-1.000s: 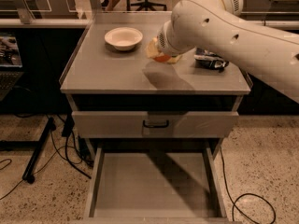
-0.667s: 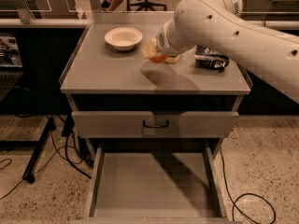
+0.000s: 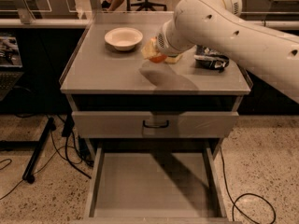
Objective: Pick orange from middle drawer and place on counter
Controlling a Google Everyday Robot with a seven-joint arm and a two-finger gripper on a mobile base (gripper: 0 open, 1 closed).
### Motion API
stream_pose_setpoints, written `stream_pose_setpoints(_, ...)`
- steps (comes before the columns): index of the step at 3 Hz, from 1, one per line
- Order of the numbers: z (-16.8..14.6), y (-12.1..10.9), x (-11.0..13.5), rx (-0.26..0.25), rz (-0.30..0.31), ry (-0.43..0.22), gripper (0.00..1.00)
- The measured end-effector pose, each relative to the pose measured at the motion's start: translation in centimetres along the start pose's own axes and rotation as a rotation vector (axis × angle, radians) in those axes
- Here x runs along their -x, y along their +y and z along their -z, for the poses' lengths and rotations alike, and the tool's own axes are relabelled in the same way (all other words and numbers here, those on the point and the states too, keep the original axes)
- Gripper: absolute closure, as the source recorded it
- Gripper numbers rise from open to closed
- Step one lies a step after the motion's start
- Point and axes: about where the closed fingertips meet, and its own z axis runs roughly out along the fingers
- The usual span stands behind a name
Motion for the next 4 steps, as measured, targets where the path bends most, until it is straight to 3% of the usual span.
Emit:
stream_pose_setpoints(2, 0.00, 0.00, 0.00, 0.000, 0.000, 0.000, 0.12)
stream_pose_setpoints(3, 0.00, 0.01, 0.00, 0.000, 0.000, 0.000, 0.00)
stream_pose_setpoints(4, 0.00, 0.02, 0.00, 0.000, 0.000, 0.000, 0.00)
